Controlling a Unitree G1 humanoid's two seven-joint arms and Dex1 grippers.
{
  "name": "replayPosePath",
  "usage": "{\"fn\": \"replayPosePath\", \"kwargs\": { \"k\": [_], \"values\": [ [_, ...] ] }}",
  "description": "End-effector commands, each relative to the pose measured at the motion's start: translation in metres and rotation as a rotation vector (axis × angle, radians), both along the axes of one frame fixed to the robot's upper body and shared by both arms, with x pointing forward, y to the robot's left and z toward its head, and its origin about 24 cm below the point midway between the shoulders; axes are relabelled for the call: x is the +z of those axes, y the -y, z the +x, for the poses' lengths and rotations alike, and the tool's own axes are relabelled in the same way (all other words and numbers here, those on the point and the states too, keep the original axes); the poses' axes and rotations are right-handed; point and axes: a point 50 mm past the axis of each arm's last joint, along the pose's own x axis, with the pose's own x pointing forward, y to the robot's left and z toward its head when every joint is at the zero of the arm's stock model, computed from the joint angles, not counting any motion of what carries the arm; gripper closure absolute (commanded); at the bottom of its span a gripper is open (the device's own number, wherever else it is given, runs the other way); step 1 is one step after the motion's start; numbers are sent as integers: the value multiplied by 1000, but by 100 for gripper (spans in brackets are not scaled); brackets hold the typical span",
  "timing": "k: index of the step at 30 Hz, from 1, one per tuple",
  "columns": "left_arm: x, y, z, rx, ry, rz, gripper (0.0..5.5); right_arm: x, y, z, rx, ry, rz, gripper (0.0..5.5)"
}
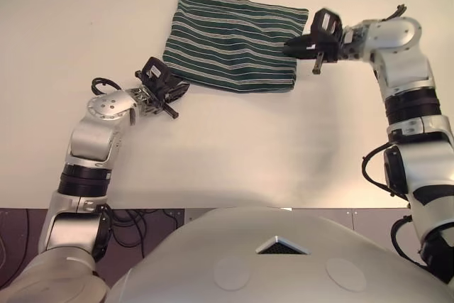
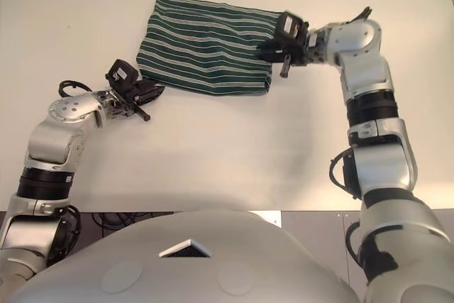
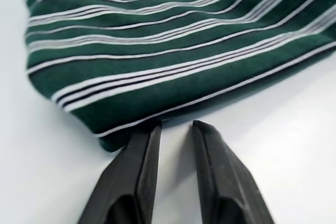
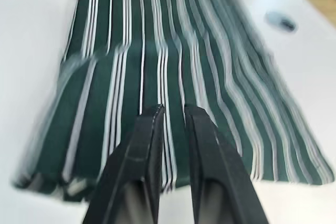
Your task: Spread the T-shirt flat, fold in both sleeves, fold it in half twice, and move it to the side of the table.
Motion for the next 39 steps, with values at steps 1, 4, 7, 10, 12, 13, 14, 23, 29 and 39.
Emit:
{"fn": "replayPosePath", "kwargs": {
  "k": [1,4,7,10,12,13,14,23,29,39],
  "values": [
    [8,-15,42,165,66,9,446,-20,-12,-17,73,-17,-92,481],
    [19,-2,79,203,107,-47,446,-19,-27,-32,182,-75,-74,481],
    [6,14,95,207,78,-41,446,-2,-43,-48,300,-161,-3,481],
    [-3,18,102,249,69,-34,446,17,-54,-61,376,-214,36,481],
    [-5,18,105,277,75,-37,446,24,-62,-65,383,-253,58,481],
    [-4,18,106,290,84,-48,446,26,-65,-67,384,-272,74,481],
    [-1,16,108,302,102,-61,446,27,-67,-64,362,-259,96,481],
    [12,-26,63,410,231,-108,446,67,-46,-7,79,-62,244,481],
    [40,-23,39,565,339,-304,446,4,-62,-13,141,-48,12,481],
    [46,-11,29,554,342,-365,446,-23,-106,-62,302,-365,184,481]
  ]
}}
